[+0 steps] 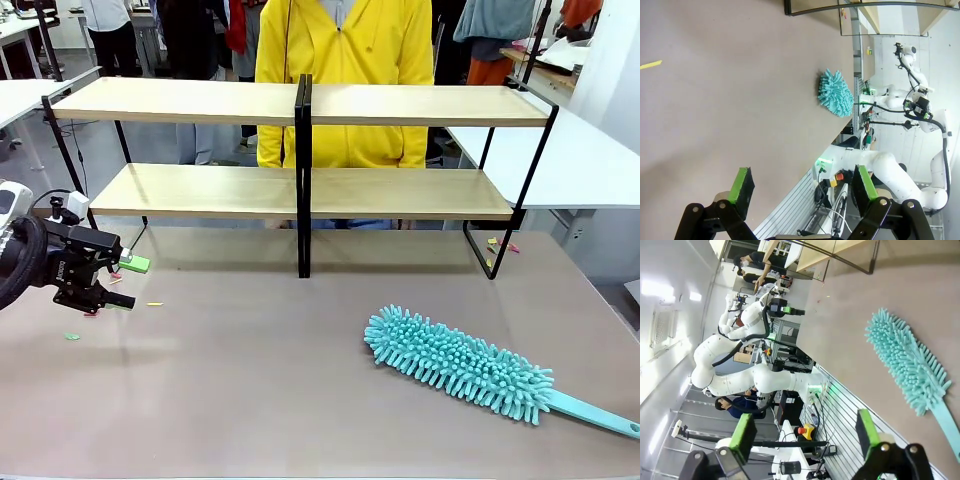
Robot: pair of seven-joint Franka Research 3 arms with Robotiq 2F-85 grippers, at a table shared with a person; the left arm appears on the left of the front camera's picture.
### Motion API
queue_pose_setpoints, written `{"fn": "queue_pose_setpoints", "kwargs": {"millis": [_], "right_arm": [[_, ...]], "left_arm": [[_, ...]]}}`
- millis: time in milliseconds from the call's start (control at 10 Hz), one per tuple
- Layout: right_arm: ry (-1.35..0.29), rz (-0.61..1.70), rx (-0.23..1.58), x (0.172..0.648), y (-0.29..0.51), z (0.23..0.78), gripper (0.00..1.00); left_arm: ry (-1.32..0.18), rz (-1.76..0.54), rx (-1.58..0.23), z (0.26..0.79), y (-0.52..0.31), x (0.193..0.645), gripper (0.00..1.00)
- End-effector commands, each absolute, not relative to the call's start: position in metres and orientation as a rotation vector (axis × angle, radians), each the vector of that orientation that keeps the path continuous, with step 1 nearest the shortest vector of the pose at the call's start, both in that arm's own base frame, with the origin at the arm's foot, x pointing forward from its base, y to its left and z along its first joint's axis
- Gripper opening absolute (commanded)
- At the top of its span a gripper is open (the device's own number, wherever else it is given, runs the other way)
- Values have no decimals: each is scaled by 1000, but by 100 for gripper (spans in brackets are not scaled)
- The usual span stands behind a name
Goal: Clean the shelves.
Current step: Place the Duster on the table.
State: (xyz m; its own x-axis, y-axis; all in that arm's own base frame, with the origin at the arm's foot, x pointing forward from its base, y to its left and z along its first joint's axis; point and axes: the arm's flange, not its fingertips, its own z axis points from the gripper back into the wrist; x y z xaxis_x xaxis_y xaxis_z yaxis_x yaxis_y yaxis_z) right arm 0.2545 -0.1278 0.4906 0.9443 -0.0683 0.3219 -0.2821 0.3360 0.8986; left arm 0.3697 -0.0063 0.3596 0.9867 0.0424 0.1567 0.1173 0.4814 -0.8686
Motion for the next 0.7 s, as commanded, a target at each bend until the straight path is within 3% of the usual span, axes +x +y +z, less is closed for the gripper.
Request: {"fn": "queue_pose_setpoints", "kwargs": {"millis": [0, 600], "right_arm": [[-356, 146, 1236, 257, -127, 493, 100], [-356, 146, 1236, 257, -127, 493, 100]], "left_arm": [[-177, -35, -1096, 360, -10, 367, 100], [-177, -35, -1096, 360, -10, 367, 100]]}}
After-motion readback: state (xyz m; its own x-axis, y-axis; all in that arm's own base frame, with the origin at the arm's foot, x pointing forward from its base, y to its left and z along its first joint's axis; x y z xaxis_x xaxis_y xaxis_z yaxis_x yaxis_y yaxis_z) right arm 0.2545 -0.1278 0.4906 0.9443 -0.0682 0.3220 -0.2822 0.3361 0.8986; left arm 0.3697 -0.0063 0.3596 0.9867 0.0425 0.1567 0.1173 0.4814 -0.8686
